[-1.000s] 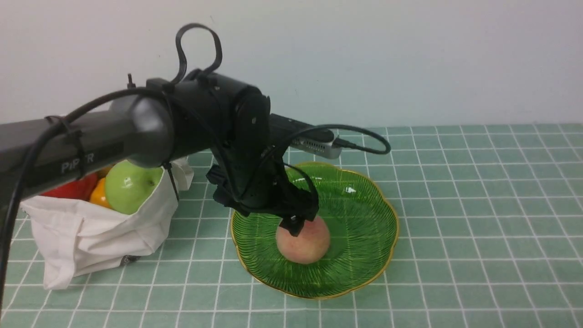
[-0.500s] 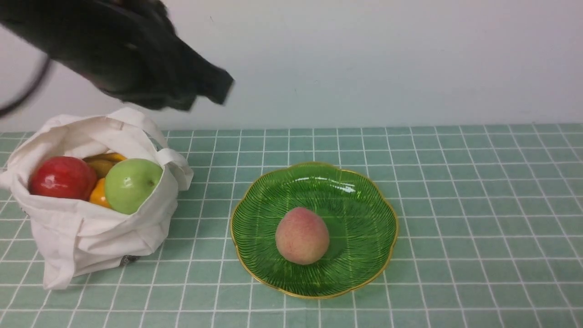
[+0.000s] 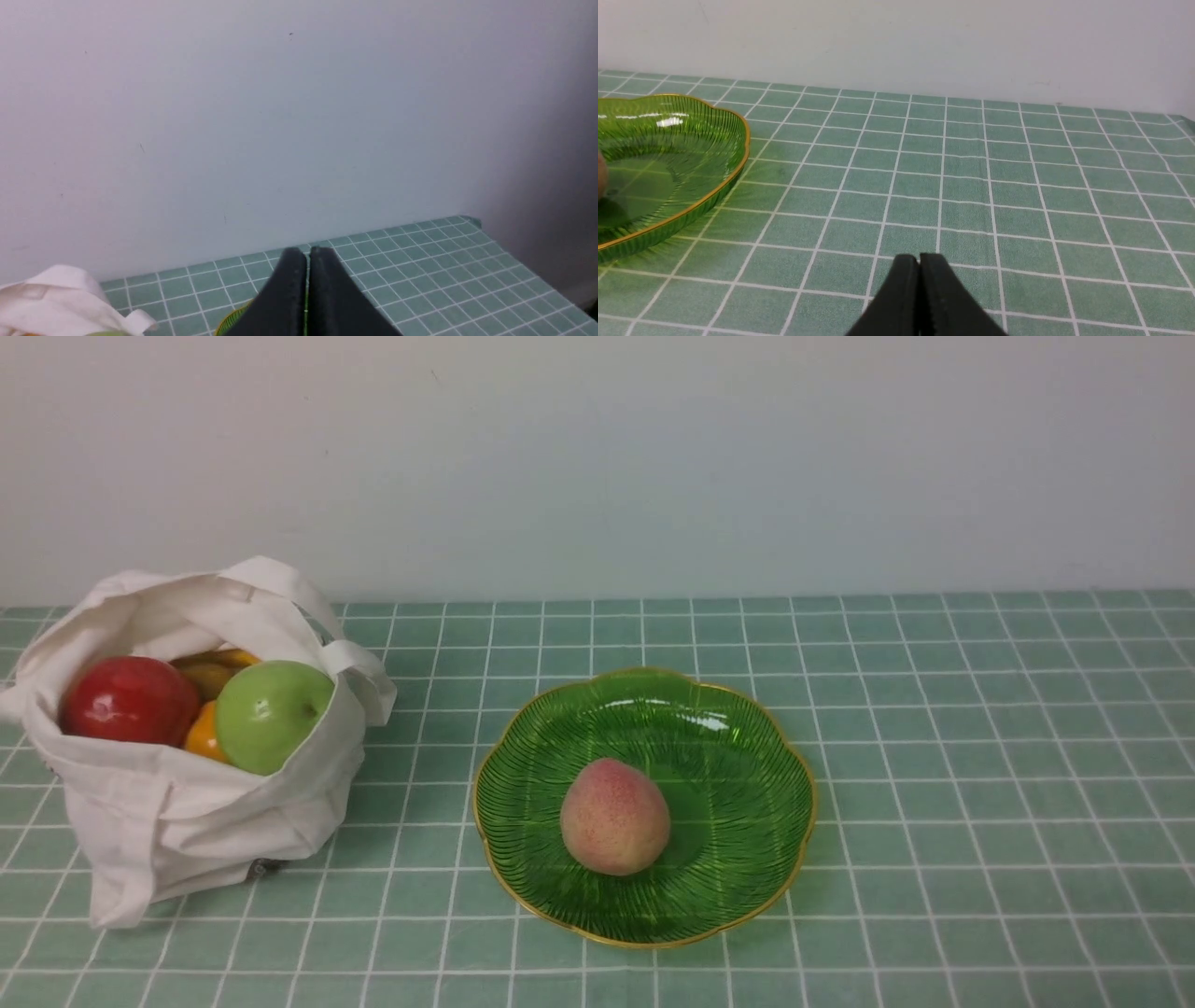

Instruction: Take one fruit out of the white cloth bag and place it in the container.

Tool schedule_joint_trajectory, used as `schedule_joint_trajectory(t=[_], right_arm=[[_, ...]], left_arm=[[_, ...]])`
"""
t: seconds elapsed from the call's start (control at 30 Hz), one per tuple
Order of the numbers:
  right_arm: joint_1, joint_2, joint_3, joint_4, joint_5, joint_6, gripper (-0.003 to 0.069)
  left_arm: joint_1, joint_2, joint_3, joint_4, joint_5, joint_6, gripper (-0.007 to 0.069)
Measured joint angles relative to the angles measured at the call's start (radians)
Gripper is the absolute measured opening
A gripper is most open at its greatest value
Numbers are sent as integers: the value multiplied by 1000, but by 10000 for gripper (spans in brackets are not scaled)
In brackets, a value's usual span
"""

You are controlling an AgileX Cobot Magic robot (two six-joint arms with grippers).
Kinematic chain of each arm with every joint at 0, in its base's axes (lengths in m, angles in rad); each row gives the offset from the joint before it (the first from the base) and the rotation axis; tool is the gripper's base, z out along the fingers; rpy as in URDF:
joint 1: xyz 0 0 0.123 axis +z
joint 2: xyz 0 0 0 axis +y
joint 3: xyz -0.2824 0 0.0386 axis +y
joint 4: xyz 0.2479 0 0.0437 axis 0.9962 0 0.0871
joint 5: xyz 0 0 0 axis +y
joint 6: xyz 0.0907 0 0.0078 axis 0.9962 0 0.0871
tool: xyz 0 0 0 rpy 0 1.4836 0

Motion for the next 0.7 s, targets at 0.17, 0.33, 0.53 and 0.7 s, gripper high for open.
schedule_joint_trajectory(t=[0.17, 0.33, 0.53, 0.7], right_arm=[[0, 0, 0, 0, 0, 0, -15], [0, 0, 0, 0, 0, 0, -15], [0, 0, 0, 0, 0, 0, -15], [0, 0, 0, 0, 0, 0, -15]], left_arm=[[0, -196, 176, 60, -107, -8, -8], [0, -323, 247, 68, -123, -16, -8], [0, -390, 300, 75, -125, -16, -8], [0, -391, 344, 96, -127, -15, -8]])
